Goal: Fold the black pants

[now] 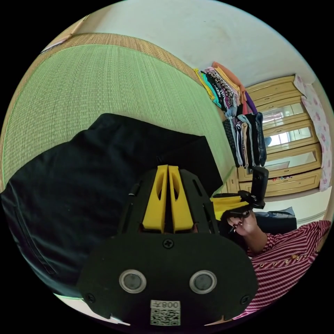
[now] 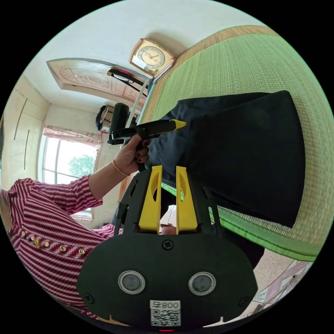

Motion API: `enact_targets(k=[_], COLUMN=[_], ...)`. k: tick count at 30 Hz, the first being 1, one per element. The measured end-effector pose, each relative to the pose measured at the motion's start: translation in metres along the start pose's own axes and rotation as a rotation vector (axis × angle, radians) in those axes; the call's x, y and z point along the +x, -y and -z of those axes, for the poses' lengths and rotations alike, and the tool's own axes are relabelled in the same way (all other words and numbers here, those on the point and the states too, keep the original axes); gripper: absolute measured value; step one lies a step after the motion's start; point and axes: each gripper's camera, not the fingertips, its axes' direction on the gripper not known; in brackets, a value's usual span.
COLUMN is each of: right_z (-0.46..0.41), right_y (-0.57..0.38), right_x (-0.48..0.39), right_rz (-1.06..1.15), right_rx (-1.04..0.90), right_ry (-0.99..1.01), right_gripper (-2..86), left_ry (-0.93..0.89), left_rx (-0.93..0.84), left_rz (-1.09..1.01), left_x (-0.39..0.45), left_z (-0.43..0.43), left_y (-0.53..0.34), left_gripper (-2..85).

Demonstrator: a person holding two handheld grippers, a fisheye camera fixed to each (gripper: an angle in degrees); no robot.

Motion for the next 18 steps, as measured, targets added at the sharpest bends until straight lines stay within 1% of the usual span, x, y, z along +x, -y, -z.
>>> enact_targets(k=[3,4,8,11,14,16,18], right_z=[-0.022,-0.026,-0.017,0.013,0.069,0.118,0.145], right_y=[0.004,0.003,-0.004,-0.018,-0.044,-0.072,-0.091], right_x=[0.022,0.028,0.038,0.044,0.064,0.087,0.107], right_rz=[-0.037,-0.045,-0.041,-0.032,-0.063,-0.116,-0.163], right_rx=[-0.069,-0.064,-0.058,-0.014,0.093,0.186,0.232], right_ry=[-0.021,-0.023,-0.023,-0.050,-0.100,-0.157,-0.199], right_gripper=[3.6,2.4,1.0,1.1,2.2,3.9,5.3], left_ry=[0.031,0.050,0.066,0.070,0.042,0.025,0.013], left_rx=[-0.060,-0.092,-0.093,-0.053,-0.021,-0.055,-0.093], left_rz=[0.000,0.000,-0.019,-0.064,-0.134,-0.200,-0.262], left_x=[0.003,0.003,0.010,0.024,0.046,0.064,0.083], left_z=[-0.019,-0.028,-0.039,-0.038,-0.044,-0.057,-0.074], left_y=[-0.001,0.000,0.003,-0.001,-0.010,-0.015,-0.018], left_gripper=[0.2,0.2,0.4,1.0,2.8,4.4,6.1])
